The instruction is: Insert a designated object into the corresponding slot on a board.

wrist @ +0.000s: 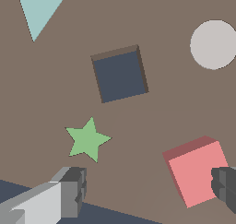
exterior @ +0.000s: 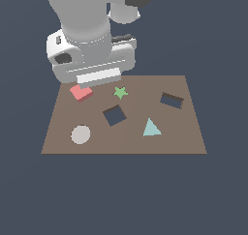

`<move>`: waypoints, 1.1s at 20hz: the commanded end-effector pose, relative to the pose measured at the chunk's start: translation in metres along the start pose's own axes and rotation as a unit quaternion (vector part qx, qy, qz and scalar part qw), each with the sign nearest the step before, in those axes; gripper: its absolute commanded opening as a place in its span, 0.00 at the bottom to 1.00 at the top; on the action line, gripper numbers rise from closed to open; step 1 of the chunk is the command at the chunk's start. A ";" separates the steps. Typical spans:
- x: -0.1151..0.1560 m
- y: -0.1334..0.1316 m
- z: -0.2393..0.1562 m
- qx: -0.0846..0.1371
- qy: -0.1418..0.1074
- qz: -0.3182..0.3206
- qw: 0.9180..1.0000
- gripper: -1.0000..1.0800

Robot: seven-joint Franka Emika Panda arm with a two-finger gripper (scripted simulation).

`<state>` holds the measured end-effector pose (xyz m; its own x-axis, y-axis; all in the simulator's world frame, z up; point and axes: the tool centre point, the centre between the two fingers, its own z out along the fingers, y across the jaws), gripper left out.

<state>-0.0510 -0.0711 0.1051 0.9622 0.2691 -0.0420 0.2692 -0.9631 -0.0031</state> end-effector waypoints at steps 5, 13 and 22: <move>-0.018 0.027 0.022 -0.002 0.008 -0.077 0.997 0.96; -0.029 0.055 0.042 -0.004 0.015 -0.146 0.989 0.96; -0.032 0.073 0.054 -0.006 0.020 -0.188 0.982 0.96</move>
<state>-0.0650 -0.1482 0.0534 0.8022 0.5971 -0.0028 0.5971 -0.8022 -0.0007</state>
